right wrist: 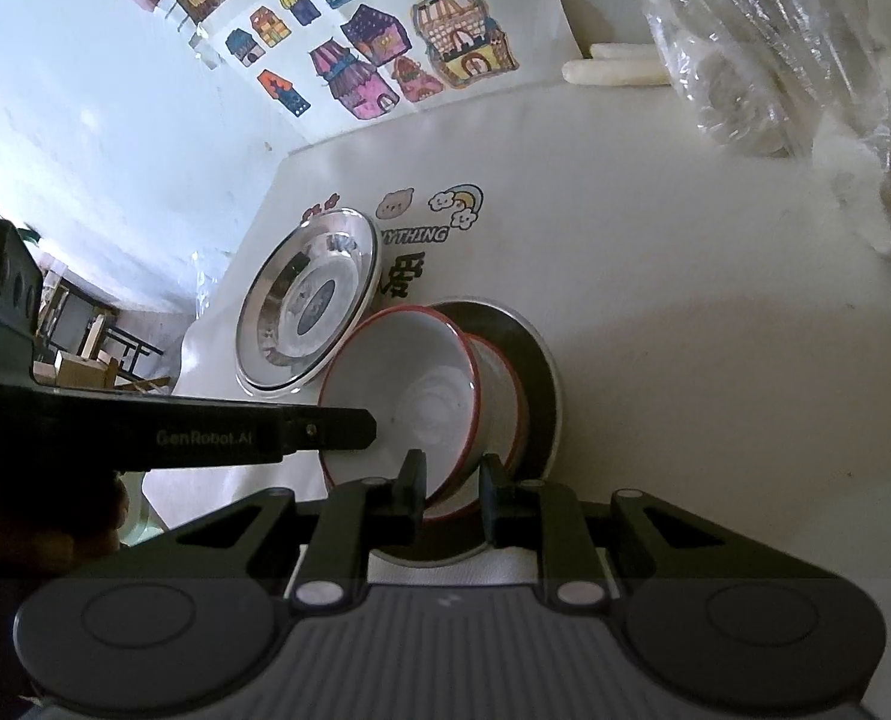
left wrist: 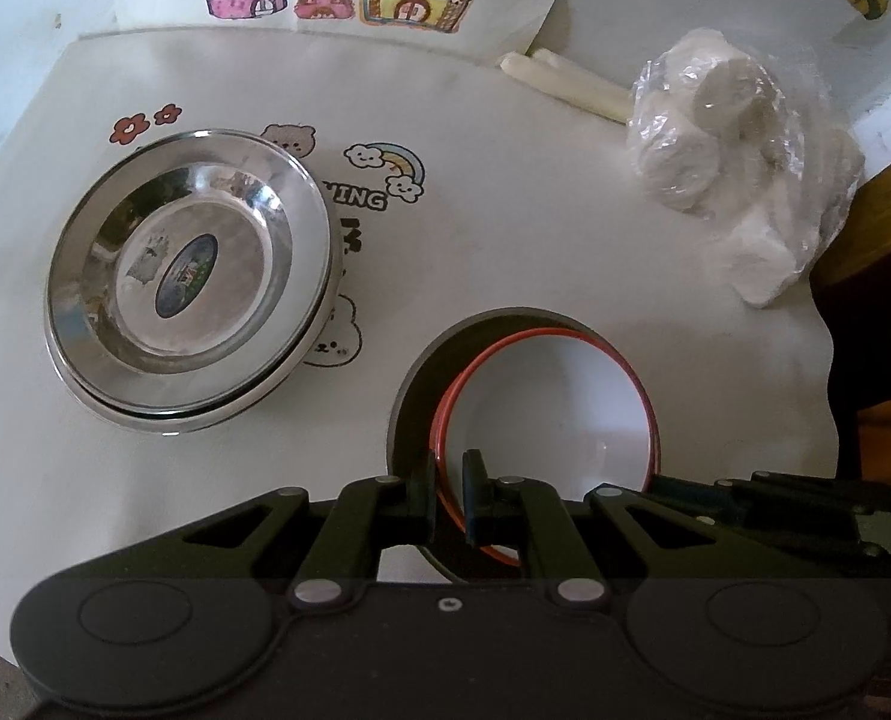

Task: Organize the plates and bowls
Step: 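Lower the second white bowl into the first white bowl with both tools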

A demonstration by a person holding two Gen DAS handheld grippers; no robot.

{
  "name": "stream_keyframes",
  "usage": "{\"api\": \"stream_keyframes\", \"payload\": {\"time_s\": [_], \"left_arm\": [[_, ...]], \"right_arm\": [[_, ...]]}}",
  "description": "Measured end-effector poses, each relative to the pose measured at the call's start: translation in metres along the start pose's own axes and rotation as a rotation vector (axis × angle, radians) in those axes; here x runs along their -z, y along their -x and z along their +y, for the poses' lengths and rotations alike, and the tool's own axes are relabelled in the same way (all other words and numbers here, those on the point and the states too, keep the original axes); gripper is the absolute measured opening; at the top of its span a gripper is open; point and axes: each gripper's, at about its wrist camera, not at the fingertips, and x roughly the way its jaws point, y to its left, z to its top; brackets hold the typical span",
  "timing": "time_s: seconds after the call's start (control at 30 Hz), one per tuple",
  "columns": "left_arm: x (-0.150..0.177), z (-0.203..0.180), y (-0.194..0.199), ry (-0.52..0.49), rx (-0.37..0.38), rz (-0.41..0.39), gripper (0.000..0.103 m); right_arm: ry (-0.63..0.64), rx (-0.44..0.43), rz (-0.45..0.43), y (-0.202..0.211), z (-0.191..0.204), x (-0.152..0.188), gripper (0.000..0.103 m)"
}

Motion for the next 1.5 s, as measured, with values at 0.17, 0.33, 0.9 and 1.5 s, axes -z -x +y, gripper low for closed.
{"api": "stream_keyframes", "payload": {"time_s": [0.17,0.33,0.9,1.5], "left_arm": [[-0.0026,0.0002,-0.0015,0.006,-0.005,0.006,0.008],[-0.0049,-0.0002,-0.0035,0.007,-0.011,0.017,0.008],[-0.0068,-0.0009,-0.0037,0.002,-0.014,0.020,0.009],[-0.0023,0.0000,-0.0009,0.016,-0.015,0.006,0.020]], "right_arm": [[-0.003,-0.003,0.006,-0.0014,-0.0011,-0.0021,0.022],[-0.002,-0.004,0.013,-0.0022,-0.0016,-0.0037,0.023],[-0.003,-0.011,0.018,-0.0022,-0.0022,-0.0039,0.024],[-0.003,-0.013,0.014,0.0030,-0.0064,-0.0022,0.034]]}}
